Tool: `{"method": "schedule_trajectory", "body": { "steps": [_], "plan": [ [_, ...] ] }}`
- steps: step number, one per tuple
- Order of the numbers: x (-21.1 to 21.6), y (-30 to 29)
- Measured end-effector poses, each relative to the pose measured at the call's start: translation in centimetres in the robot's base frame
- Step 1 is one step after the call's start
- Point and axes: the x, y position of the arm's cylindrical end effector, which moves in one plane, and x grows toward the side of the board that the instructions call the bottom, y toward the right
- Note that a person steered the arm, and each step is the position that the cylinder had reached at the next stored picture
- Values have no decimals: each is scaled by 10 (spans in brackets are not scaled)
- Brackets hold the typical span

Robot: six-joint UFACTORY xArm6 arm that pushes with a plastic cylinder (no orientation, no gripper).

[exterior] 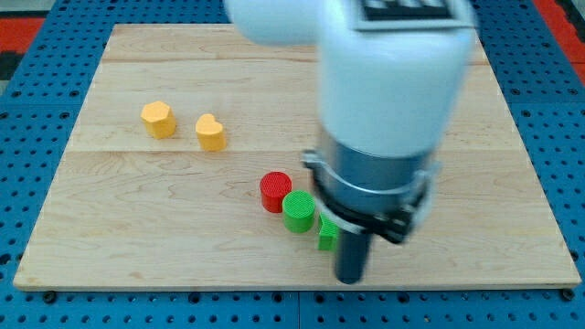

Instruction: Move red star left above the hexagon

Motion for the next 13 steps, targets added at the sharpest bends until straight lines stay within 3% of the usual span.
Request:
{"method": "schedule_trajectory", "body": {
  "steps": [1,2,4,5,7,8,13],
  "plan": [
    [2,33],
    [-27,54],
    [-87,-35],
    [-130,-35],
    [-176,13],
    [-211,-1],
    [-235,-190]
  ]
}}
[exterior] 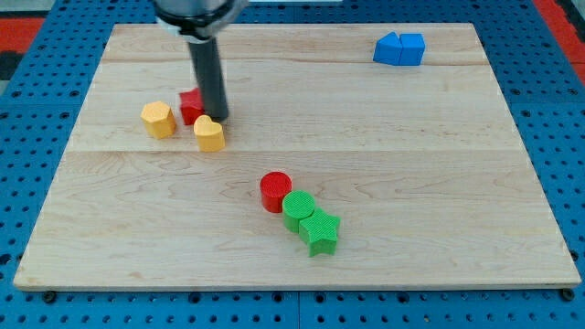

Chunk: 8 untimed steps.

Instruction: Move red star left above the hexagon

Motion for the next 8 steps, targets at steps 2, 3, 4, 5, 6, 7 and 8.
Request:
{"method": "schedule_trajectory", "body": {
  "steps": [2,3,4,5,6,7,8],
  "plan": [
    [-41,-64],
    [-41,-61],
    [-41,-65],
    [-33,-65],
    [-23,-68],
    [-33,-97],
    [-54,-129]
  ]
}}
